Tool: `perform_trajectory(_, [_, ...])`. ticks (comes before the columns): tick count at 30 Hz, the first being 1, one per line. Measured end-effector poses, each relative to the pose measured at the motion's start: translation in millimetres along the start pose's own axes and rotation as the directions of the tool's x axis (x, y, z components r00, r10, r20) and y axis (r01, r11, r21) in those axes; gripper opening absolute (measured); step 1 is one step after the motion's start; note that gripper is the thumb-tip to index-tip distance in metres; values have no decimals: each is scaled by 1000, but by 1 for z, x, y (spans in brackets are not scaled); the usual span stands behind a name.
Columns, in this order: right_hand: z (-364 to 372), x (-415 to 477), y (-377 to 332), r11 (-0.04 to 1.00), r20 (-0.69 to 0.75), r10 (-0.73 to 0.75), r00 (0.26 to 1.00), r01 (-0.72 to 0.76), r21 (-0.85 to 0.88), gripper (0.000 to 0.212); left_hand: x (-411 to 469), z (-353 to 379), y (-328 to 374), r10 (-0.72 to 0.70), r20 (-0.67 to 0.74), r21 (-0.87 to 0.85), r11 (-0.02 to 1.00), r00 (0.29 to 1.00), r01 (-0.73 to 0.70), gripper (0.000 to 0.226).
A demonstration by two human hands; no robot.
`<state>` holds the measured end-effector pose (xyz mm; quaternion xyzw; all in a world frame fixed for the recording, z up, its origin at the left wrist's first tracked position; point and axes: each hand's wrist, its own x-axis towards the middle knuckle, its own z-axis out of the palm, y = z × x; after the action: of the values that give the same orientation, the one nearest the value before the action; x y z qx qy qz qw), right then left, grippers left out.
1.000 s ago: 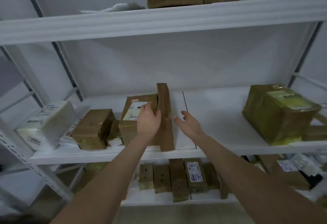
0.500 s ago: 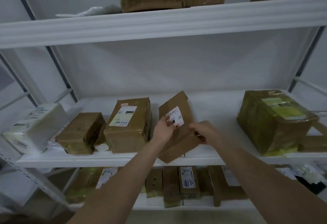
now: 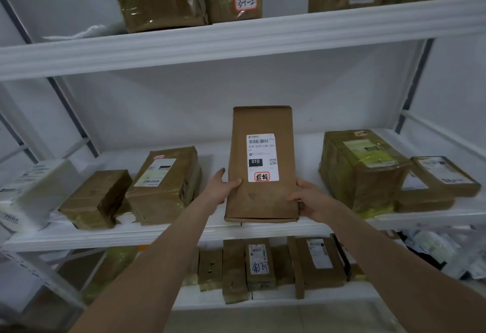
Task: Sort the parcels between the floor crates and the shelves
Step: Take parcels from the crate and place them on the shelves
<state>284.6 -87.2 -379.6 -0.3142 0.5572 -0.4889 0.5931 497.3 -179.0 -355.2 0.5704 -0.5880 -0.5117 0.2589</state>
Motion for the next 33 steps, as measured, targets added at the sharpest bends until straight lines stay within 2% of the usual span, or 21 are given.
perform_trajectory(3, [-3, -4, 1, 997, 5, 3, 1000, -3, -77, 55, -10, 5, 1, 35, 17, -92, 995, 999, -33, 72])
perform_trajectory(7, [0, -10, 0, 944, -116, -105, 988, 62, -323, 66, -18, 14, -4, 45, -2, -116, 992, 999, -45, 70])
perform_trajectory(10, [1, -7, -4, 934, -200, -203, 959, 128, -334, 81, -22, 20, -8, 52, 9, -89, 995, 999, -51, 71])
perform_trajectory(15, [3, -6, -1, 875, -309, -292, 905, 123, -468, 77, -26, 30, -22, 59, 25, -93, 994, 998, -56, 66])
perform_trajectory(26, [24, 8, 35, 850, -225, -240, 944, 92, -518, 60, -46, 15, -67, -12, -107, -163, 987, 994, -6, 57])
perform_trajectory(33, [55, 4, 64, 769, -82, -182, 980, 90, -633, 65, -85, -6, -115, -14, -238, -219, 975, 971, -39, 56])
